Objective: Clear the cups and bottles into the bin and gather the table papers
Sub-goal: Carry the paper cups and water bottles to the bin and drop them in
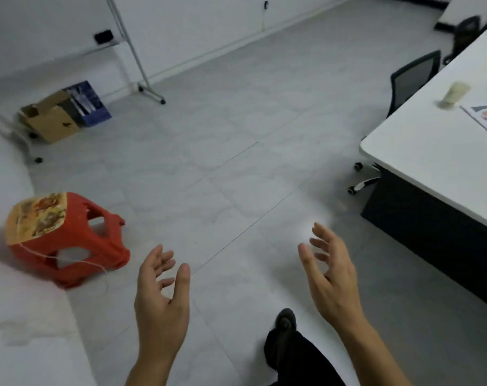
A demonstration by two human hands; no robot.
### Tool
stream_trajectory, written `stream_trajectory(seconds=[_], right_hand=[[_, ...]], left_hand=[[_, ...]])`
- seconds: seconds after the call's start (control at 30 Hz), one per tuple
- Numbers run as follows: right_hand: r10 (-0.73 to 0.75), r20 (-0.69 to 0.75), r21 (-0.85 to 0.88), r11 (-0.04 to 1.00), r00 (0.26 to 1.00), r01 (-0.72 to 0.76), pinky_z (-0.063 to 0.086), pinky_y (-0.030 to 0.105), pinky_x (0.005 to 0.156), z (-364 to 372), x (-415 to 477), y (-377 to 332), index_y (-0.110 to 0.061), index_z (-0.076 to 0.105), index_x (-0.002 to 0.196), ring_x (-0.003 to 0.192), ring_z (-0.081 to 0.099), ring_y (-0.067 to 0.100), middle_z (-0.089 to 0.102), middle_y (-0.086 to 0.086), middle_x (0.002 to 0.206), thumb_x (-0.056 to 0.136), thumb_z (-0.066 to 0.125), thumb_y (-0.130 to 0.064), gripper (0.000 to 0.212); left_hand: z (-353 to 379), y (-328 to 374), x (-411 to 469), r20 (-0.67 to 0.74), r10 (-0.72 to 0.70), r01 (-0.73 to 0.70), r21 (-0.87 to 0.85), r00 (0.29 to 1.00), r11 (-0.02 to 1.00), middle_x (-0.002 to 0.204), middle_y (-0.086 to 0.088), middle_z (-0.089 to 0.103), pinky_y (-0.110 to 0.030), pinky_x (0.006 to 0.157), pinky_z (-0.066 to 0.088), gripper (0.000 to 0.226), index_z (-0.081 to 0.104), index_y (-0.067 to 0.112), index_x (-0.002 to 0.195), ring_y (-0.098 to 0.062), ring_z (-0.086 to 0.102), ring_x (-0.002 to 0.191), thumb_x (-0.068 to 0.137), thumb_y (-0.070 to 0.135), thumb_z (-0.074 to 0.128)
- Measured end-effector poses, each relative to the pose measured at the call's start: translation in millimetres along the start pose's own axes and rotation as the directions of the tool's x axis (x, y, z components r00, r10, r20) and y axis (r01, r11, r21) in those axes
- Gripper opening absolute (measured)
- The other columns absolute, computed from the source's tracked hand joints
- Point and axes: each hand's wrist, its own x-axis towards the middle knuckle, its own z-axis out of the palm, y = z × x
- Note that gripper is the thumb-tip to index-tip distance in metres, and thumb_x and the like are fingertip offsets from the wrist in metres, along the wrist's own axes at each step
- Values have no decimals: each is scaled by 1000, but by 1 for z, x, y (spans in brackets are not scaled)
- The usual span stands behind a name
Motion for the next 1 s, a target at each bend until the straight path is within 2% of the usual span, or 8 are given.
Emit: stream_trajectory(seconds=[0.1,0.17,0.4,0.53,0.63,0.73,0.83,1.0], right_hand=[[53,-53,15,999,997,-52,53,31,96,-12,71,20,-34,43,142,118,54,-5,50,-16,133,93,51,-59,56],[68,-77,10,998,995,-67,53,32,96,-21,119,23,-28,46,142,118,55,-2,50,-14,134,93,54,-51,54],[49,-125,-30,998,991,-54,50,22,95,-35,269,16,-29,45,142,118,54,-4,52,-14,133,94,56,-47,52],[103,-139,-52,992,985,-111,50,23,95,-13,349,40,-31,45,141,117,54,-4,52,-13,133,95,59,-40,48],[149,-179,-68,984,973,-163,48,21,96,1,414,52,-39,41,139,118,53,-6,51,-16,132,96,61,-37,47],[194,-259,-104,968,946,-228,46,17,94,1,480,54,-37,42,141,118,51,-8,50,-17,131,95,61,-38,49],[211,-403,-109,955,890,-276,45,15,91,-14,529,50,-28,46,142,117,53,-6,52,-15,128,92,59,-44,54],[323,-636,54,925,701,-377,45,18,92,-53,577,64,-30,50,139,117,55,-3,51,-27,127,93,64,-35,48]], left_hand=[[70,25,51,81,41,-41,-7,996,999,124,9,61,-11,81,48,50,46,22,139,0,58,111,92,20,64],[107,45,84,127,61,-58,-24,990,998,124,10,60,-12,81,47,50,45,24,139,-2,58,112,92,20,64],[201,98,199,175,98,-83,-91,980,992,123,7,61,-13,79,48,58,45,22,139,1,58,110,84,35,60],[263,85,280,218,59,-38,-98,974,994,125,6,61,-5,81,46,50,46,23,138,1,58,111,91,24,62],[318,87,351,286,71,-43,-104,955,994,125,8,61,-9,79,48,46,46,27,135,5,57,110,93,19,63],[376,108,420,408,100,-58,-113,908,992,125,9,61,-13,77,45,46,47,25,136,5,56,110,93,21,62],[437,148,478,533,192,-142,-133,824,981,124,10,60,-16,80,45,46,48,23,136,2,56,112,93,22,62],[546,211,527,705,316,-249,-201,635,947,123,10,60,-19,84,46,45,48,21,137,1,56,113,94,20,62]])
